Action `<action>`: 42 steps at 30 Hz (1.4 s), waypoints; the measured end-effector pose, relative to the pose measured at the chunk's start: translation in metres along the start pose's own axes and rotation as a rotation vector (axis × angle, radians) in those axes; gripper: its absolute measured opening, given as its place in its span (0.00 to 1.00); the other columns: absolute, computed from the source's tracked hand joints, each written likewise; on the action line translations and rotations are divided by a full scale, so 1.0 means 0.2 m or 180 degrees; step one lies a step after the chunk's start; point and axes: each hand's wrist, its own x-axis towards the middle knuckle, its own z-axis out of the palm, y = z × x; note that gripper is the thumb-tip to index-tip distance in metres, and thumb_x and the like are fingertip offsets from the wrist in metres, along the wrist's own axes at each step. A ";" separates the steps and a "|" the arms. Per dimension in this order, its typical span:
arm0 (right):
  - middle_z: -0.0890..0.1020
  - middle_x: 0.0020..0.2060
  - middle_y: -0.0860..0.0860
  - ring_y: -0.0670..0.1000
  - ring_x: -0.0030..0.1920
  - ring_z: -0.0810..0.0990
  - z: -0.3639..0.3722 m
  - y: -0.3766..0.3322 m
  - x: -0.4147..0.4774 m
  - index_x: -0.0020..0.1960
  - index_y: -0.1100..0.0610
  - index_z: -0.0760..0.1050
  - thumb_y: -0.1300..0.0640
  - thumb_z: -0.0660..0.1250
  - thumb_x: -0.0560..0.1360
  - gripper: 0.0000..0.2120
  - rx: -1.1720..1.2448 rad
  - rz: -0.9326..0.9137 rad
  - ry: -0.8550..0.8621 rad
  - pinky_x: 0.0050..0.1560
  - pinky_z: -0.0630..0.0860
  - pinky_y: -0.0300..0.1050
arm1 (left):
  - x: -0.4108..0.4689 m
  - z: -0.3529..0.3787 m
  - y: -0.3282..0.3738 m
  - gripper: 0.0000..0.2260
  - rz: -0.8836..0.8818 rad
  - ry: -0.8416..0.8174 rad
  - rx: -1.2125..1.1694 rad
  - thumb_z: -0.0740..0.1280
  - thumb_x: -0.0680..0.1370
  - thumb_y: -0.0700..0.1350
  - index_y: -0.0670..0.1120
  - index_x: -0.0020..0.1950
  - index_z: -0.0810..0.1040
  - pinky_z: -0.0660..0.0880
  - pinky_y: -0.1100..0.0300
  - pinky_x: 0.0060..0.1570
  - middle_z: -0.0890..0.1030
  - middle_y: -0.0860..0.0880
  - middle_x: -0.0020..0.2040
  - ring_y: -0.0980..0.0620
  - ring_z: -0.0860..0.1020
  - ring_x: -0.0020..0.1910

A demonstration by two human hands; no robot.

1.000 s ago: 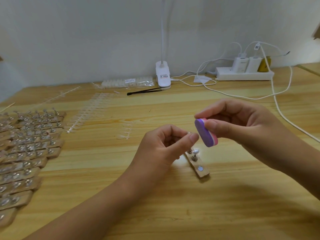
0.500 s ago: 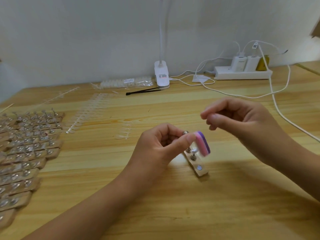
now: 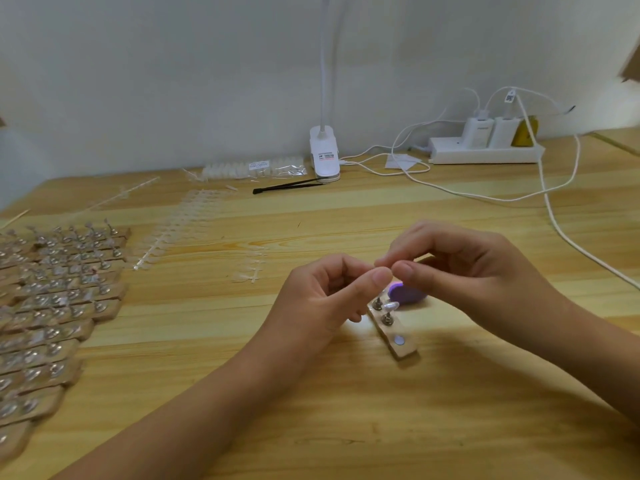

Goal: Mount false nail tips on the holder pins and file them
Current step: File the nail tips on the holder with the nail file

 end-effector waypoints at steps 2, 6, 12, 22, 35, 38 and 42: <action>0.83 0.45 0.55 0.57 0.46 0.84 -0.01 0.00 0.00 0.48 0.55 0.83 0.54 0.70 0.73 0.07 0.0186 0.0097 -0.0068 0.48 0.83 0.51 | 0.00 0.00 0.00 0.05 -0.0047 -0.0048 -0.0063 0.71 0.72 0.51 0.52 0.37 0.81 0.74 0.68 0.37 0.77 0.56 0.29 0.60 0.74 0.30; 0.83 0.48 0.53 0.56 0.49 0.83 0.00 0.00 -0.01 0.54 0.55 0.83 0.55 0.69 0.75 0.10 -0.0062 -0.0047 -0.0107 0.50 0.82 0.57 | 0.00 0.00 0.01 0.08 -0.0027 -0.0075 -0.0067 0.73 0.72 0.54 0.55 0.34 0.82 0.72 0.68 0.36 0.77 0.56 0.30 0.60 0.73 0.30; 0.80 0.47 0.51 0.54 0.48 0.82 0.04 0.01 -0.01 0.55 0.54 0.82 0.54 0.72 0.75 0.09 -0.0530 -0.0321 -0.0058 0.48 0.79 0.44 | 0.00 -0.01 0.00 0.08 -0.0031 -0.0120 -0.0089 0.74 0.70 0.54 0.54 0.33 0.81 0.72 0.69 0.35 0.76 0.56 0.30 0.60 0.73 0.29; 0.81 0.42 0.48 0.51 0.42 0.81 -0.01 -0.01 0.01 0.46 0.54 0.82 0.54 0.73 0.70 0.06 -0.0865 -0.0223 -0.0159 0.46 0.79 0.44 | 0.00 -0.02 -0.03 0.32 0.0201 0.0049 -0.0001 0.61 0.65 0.77 0.50 0.42 0.85 0.74 0.66 0.36 0.79 0.54 0.32 0.59 0.76 0.33; 0.80 0.35 0.44 0.44 0.35 0.74 -0.04 -0.07 -0.14 0.41 0.48 0.81 0.42 0.73 0.63 0.11 -0.0964 0.0858 -0.0243 0.40 0.74 0.44 | 0.11 -0.18 -0.06 0.21 -0.0360 0.1350 -0.0795 0.62 0.79 0.60 0.52 0.34 0.86 0.75 0.68 0.32 0.77 0.55 0.29 0.60 0.75 0.30; 0.75 0.30 0.43 0.43 0.31 0.68 0.03 -0.03 -0.19 0.37 0.48 0.80 0.45 0.75 0.62 0.09 -0.0917 0.0995 0.0082 0.33 0.66 0.34 | 0.11 -0.18 -0.07 0.21 -0.0330 0.1299 -0.0770 0.61 0.80 0.58 0.52 0.35 0.86 0.74 0.68 0.33 0.76 0.55 0.29 0.60 0.75 0.30; 0.72 0.29 0.45 0.44 0.30 0.66 0.09 0.02 -0.18 0.35 0.49 0.79 0.55 0.78 0.66 0.08 -0.0848 0.1073 0.0281 0.32 0.63 0.34 | 0.11 -0.17 -0.07 0.20 -0.0253 0.1206 -0.0710 0.62 0.80 0.58 0.52 0.36 0.86 0.74 0.69 0.32 0.76 0.55 0.29 0.60 0.74 0.30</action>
